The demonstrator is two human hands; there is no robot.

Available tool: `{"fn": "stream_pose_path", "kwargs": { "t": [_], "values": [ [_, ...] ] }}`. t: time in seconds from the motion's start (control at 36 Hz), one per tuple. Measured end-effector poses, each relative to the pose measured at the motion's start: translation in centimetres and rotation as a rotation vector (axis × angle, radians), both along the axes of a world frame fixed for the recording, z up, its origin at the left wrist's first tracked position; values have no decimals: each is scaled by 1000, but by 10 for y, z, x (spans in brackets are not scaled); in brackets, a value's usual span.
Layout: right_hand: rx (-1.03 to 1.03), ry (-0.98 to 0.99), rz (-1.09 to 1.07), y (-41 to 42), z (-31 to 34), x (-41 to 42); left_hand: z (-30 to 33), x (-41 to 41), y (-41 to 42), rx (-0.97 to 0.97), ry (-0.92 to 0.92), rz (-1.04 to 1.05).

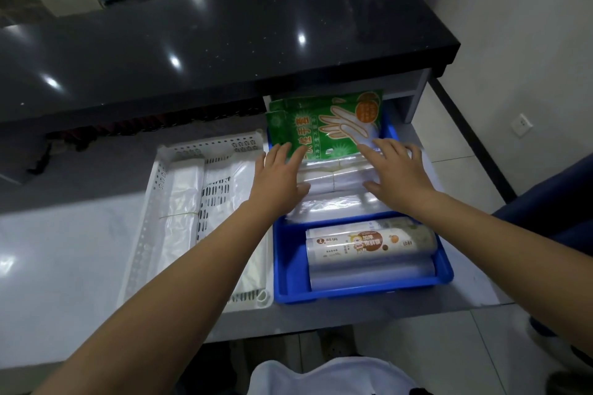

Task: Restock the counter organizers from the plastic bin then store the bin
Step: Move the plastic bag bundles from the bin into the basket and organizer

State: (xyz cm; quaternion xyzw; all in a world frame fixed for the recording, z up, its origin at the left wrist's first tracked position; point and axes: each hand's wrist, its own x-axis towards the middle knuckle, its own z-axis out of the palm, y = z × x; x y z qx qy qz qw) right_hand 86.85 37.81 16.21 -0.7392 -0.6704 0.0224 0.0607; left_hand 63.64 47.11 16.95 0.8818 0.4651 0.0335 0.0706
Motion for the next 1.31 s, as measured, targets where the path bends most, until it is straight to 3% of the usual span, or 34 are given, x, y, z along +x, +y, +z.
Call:
{"fn": "stream_pose_path", "kwargs": {
  "t": [0.19,0.39,0.58,0.72,0.92,1.06,1.19,1.31],
  "values": [
    [-16,64,-37,-15,7,-10,-5,-36,-26,-43,-145,116],
    [-108,16,-98,-10,10,-14,-18,-72,-46,-100,-115,196],
    [-78,30,-13,-6,33,-48,-5,-77,-58,-139,-163,211],
    [-47,181,94,-20,52,-109,6,-105,-88,-154,-306,305],
    [-118,367,312,-52,56,-232,2,-205,-159,-164,-413,552],
    [-211,451,522,-70,48,-327,-10,-303,-219,-157,-412,842],
    [-308,407,683,-81,39,-406,-22,-382,-271,-199,-377,1121],
    [-402,316,845,-90,31,-479,-35,-441,-318,-250,-449,1343]
  ]
}}
